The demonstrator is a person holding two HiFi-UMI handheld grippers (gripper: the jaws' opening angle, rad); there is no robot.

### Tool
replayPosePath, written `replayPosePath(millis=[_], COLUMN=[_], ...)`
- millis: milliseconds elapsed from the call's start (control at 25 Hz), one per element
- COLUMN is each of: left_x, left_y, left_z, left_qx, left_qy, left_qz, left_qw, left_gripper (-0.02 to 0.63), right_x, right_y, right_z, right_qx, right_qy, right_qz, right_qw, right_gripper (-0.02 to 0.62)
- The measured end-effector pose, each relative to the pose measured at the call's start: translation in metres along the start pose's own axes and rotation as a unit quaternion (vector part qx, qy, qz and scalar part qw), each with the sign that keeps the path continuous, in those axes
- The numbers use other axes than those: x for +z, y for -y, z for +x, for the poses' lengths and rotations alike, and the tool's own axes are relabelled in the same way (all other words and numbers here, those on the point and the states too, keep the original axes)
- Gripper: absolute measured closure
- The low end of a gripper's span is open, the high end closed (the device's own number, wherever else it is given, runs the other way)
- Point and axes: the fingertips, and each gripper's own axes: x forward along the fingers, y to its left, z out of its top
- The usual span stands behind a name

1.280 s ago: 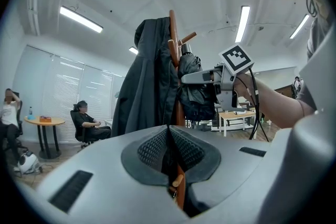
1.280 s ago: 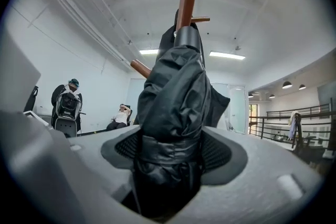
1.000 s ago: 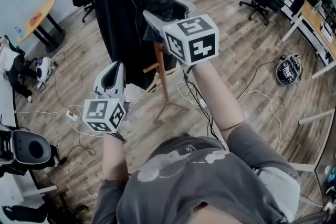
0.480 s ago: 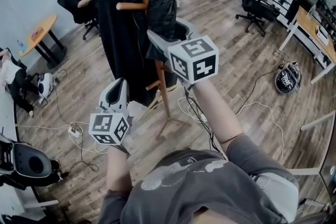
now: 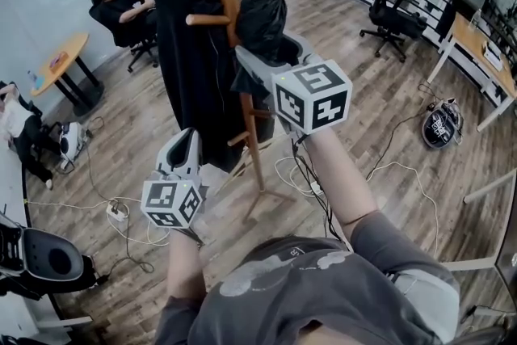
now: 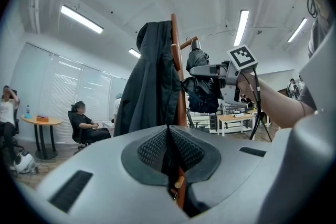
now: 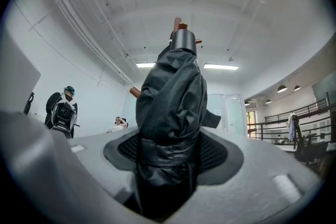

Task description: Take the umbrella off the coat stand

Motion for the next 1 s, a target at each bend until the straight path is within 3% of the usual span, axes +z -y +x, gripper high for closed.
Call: replayPosePath(millis=[640, 1000], left_x=[-0.006, -0.01], left_y=[0.011, 0.034], left_z=[-0.016, -0.032], left_qx=[-0.039, -0.084], left_qy=[-0.002, -0.004], left_qz=[-0.011, -0.022], left_qw=[0.9992, 0.9962], left_gripper=[0.6, 0.6], right_x=[0.031, 0.006], right_y=[0.001, -0.019], right_z=[-0.042, -0.088], right_qx=[-0.052, -0.073], right_qy=[0.024, 0.006], right_qz=[-0.019, -0.008], right_qw=[0.998, 0.997], right_gripper=[0.318, 0.318])
